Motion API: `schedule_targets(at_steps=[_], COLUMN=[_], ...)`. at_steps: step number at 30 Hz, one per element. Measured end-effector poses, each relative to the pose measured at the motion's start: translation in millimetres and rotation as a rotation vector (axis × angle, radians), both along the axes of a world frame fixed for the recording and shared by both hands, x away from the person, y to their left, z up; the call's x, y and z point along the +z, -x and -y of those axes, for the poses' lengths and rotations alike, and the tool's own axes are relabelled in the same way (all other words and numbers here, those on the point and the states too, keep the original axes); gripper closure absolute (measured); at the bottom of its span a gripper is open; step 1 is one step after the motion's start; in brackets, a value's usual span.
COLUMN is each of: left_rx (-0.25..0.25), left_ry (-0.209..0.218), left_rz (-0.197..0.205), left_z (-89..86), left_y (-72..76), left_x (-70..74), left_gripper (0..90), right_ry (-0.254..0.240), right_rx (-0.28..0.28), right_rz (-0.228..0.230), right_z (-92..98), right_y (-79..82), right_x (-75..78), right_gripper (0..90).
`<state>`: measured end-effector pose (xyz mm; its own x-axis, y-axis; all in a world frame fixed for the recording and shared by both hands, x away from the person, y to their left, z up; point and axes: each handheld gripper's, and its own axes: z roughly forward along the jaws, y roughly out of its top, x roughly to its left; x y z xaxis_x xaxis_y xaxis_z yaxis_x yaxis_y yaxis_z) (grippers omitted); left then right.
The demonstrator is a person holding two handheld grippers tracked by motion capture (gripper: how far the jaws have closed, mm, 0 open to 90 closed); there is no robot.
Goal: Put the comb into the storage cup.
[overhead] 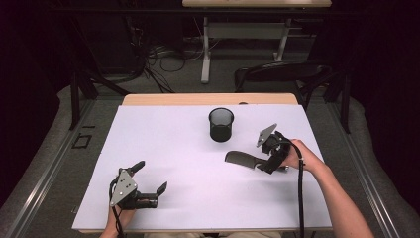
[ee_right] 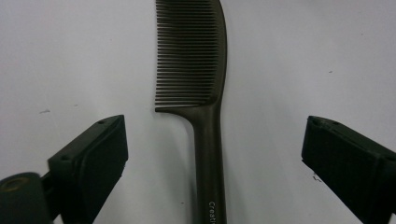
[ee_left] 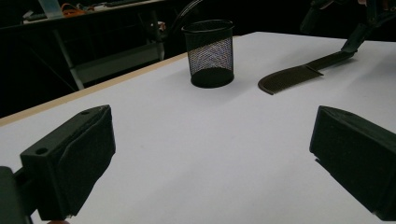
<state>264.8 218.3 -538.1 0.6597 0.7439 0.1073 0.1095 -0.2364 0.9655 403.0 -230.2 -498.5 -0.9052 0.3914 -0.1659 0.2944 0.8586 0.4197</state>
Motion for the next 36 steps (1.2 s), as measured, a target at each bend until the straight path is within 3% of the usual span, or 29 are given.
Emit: schedule_targets(at_steps=[9,14,16,21,28,36], left_rx=[-0.001,-0.001,-0.002,-0.002,-0.004,-0.007], left_ry=[0.001,0.000,-0.001,-0.003,-0.003,-0.005], left_rz=[-0.002,-0.001,-0.002,-0.002,-0.005,-0.004], left_z=[-0.1,-0.1,-0.1,-0.3,0.1,0.6], left_y=[-0.3,-0.1,-0.2,-0.3,-0.5,-0.4], left_x=[-0.2,-0.1,-0.2,-0.2,-0.5,-0.5], left_gripper=[0.2,0.2,0.2,0.2,0.2,0.2], right_ry=[0.100,0.139,0.175,0.202,0.264,0.293], right_rx=[0.022,0.045,0.053,0.066,0.074,0.083], right_rz=[-0.007,-0.007,-0.014,-0.026,-0.038,-0.057], right_z=[-7.2,-12.6,-15.2,-18.3,-22.1,-23.8], right_y=[-5.0,-6.5,-7.6,-8.8,-10.4,-13.8], right_x=[-3.6,-6.6,-8.3,-12.2,-18.4,-23.7], right_gripper=[21.7,34.6,43.8,53.1,58.7,63.2])
